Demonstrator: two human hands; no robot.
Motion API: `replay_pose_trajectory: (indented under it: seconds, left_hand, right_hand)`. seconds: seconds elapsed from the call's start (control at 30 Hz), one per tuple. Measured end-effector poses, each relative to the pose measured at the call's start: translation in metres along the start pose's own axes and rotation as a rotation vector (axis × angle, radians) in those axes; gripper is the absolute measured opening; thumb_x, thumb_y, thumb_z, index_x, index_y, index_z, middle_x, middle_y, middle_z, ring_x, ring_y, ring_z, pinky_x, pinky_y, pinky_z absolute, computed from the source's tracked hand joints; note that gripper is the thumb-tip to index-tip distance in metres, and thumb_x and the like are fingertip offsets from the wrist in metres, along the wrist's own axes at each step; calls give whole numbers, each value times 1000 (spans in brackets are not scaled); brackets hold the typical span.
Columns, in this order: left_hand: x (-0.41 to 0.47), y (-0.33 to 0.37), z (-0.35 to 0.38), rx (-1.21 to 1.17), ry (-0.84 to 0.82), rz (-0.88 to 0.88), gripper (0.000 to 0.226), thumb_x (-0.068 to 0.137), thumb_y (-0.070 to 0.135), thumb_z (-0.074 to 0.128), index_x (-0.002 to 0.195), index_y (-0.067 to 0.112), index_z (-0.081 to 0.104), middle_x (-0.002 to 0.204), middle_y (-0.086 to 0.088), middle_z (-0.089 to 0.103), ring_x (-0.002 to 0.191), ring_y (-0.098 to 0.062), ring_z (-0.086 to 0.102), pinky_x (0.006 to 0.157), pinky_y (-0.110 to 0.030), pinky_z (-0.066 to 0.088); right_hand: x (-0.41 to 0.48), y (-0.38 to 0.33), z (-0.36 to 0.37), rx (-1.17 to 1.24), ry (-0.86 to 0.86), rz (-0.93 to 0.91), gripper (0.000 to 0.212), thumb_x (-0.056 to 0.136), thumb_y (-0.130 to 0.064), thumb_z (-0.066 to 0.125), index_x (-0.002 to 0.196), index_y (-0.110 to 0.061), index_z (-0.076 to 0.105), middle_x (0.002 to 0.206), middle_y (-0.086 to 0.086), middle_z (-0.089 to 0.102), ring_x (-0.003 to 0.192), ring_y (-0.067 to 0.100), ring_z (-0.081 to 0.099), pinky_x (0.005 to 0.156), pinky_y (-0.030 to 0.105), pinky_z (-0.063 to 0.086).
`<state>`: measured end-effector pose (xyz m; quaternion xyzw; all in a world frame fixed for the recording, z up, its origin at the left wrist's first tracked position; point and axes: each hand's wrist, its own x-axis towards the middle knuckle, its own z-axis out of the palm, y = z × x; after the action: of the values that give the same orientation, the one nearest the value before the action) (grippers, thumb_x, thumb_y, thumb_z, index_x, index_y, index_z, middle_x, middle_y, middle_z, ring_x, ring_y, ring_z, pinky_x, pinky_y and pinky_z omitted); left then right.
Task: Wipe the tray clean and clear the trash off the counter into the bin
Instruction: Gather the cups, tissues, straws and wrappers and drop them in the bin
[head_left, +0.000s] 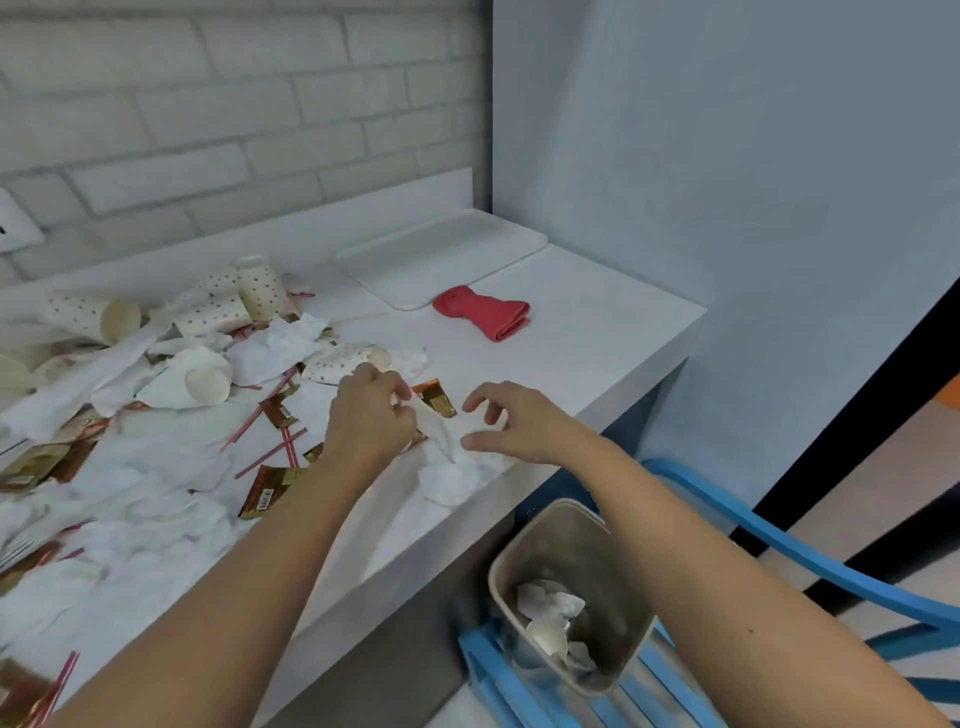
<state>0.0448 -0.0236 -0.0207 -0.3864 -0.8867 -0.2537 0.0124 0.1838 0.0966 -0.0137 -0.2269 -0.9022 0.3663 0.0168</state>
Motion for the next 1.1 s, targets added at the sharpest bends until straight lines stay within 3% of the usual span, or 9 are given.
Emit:
replay_pose_trajectory:
  seconds: [0.13, 0.2, 0.3, 0.43, 0.57, 0.63, 0.8, 0.97, 1.1]
  left_hand:
    - [-6, -23, -8, 216, -269, -80, 63, 79, 54, 62, 130, 19, 48, 134, -9, 40, 125, -29, 36, 100, -40, 38]
    - [-10, -28, -2, 256, -356, -53, 79, 75, 62, 61, 137, 19, 38, 137, -9, 36, 128, -29, 34, 101, -39, 36]
    - [-10, -34, 9, 327, -366, 1, 74, 80, 62, 54, 139, 20, 36, 135, -10, 39, 126, -29, 33, 100, -39, 36]
    - [-5, -32, 16, 434, -327, 78, 55, 92, 54, 39, 137, 22, 39, 126, -12, 45, 120, -29, 38, 95, -36, 40]
    - [0, -27, 21, 542, -320, 169, 37, 99, 21, 39, 133, 8, 39, 123, -15, 46, 113, -29, 44, 88, -33, 43]
    - [0, -29, 22, 568, -310, 202, 36, 95, 6, 39, 132, 6, 38, 122, -16, 47, 111, -29, 45, 84, -33, 45]
    - [1, -44, 24, 550, -207, 315, 34, 94, 6, 42, 128, 7, 42, 125, -10, 48, 113, -25, 43, 88, -31, 39]
    - [-3, -58, 15, 349, -18, 237, 34, 91, 2, 48, 126, 3, 46, 125, -12, 49, 114, -26, 42, 96, -32, 35]
    - [1, -64, 3, 279, 272, 292, 31, 68, -9, 72, 96, -5, 59, 89, -20, 61, 80, -37, 60, 79, -37, 46]
  right_hand:
    - [16, -10, 28, -204, -127, -26, 89, 72, -45, 76, 145, -30, 27, 133, 1, 31, 117, 20, 45, 97, 32, 43]
    - [22, -9, 33, -279, -143, 2, 77, 78, -37, 72, 143, -25, 33, 130, 4, 35, 113, 23, 47, 88, 30, 42]
    - [31, -8, 33, -332, -94, 18, 37, 89, -14, 57, 125, -14, 54, 118, 7, 45, 95, 20, 45, 74, 23, 34]
    - [42, -9, 23, -224, 55, 91, 21, 86, 3, 41, 75, -11, 52, 82, 2, 49, 78, 18, 45, 58, 19, 31]
    - [59, -14, 18, -25, 292, 116, 34, 92, -2, 43, 125, 0, 51, 117, 17, 58, 106, 29, 54, 77, 25, 37]
    - [72, -15, 26, 8, 306, 167, 39, 93, -9, 48, 131, 2, 45, 127, 18, 54, 117, 30, 51, 86, 28, 40]
    - [101, -17, 54, -93, 190, 320, 59, 84, -39, 64, 125, 0, 47, 129, 16, 50, 119, 29, 52, 94, 34, 44]
    - [109, -20, 54, -99, 197, 406, 43, 88, -23, 58, 126, -5, 49, 131, 14, 52, 121, 29, 50, 99, 35, 43]
    - [105, -24, 56, -118, 225, 423, 38, 91, -18, 52, 126, -4, 47, 132, 13, 50, 125, 30, 45, 102, 36, 40]
